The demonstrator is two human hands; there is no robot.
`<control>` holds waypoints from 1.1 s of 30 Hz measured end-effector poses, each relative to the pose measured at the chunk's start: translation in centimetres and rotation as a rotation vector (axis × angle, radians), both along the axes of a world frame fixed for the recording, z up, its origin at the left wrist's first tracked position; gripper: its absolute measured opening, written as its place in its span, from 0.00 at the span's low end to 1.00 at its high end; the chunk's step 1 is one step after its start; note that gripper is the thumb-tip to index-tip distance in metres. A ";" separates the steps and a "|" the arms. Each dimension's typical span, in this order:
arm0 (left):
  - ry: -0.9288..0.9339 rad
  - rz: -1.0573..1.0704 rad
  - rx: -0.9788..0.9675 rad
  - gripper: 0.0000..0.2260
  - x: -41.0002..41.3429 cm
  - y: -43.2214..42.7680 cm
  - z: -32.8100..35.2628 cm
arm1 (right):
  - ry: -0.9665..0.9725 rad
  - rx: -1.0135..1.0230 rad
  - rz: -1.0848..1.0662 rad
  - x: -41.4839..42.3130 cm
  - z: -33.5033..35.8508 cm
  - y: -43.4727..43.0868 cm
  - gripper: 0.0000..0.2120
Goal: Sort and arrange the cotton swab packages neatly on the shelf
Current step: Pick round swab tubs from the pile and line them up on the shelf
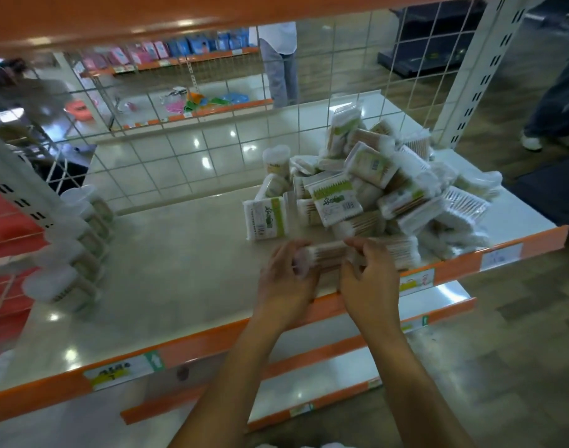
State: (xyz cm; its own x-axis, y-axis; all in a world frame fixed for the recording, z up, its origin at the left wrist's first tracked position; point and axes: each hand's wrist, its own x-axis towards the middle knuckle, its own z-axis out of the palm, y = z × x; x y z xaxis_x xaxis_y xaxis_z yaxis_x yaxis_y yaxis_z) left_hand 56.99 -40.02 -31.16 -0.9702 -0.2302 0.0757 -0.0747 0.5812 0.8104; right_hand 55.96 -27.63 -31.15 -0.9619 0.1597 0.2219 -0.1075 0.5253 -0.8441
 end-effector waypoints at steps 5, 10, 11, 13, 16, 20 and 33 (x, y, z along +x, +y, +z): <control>0.034 0.118 0.127 0.15 1.1 -1.6 0.6 | -0.006 0.082 0.190 0.1 -0.4 -0.9 0.23; 0.005 0.189 0.427 0.14 2.4 -3.3 0.5 | -0.022 0.053 0.352 0.7 -0.6 -2.7 0.27; -0.017 0.184 0.512 0.14 2.7 -3.6 0.6 | -0.028 0.063 0.374 0.9 -0.5 -3.1 0.26; -0.021 0.162 0.596 0.12 3.3 -4.3 0.8 | -0.045 0.065 0.402 1.1 -0.4 -3.9 0.26; 0.001 0.155 0.632 0.11 3.8 -5.8 1.3 | -0.021 0.047 0.410 1.4 -0.4 -5.1 0.26; -0.003 0.144 0.663 0.08 4.2 -7.5 2.0 | -0.026 -0.052 0.418 1.6 -0.5 -6.9 0.26; 0.087 0.167 0.364 0.19 6.8 -11.8 1.7 | -0.104 -0.170 0.544 2.3 0.2 -12.7 0.22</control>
State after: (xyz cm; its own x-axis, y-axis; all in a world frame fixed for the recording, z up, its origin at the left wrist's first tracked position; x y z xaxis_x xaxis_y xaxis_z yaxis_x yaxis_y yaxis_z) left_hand 63.78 -51.77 -29.43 -0.9108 -0.4110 0.0399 -0.0664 0.2411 0.9682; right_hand 58.29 -40.35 -30.95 -0.9309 -0.3391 0.1361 -0.2359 0.2733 -0.9325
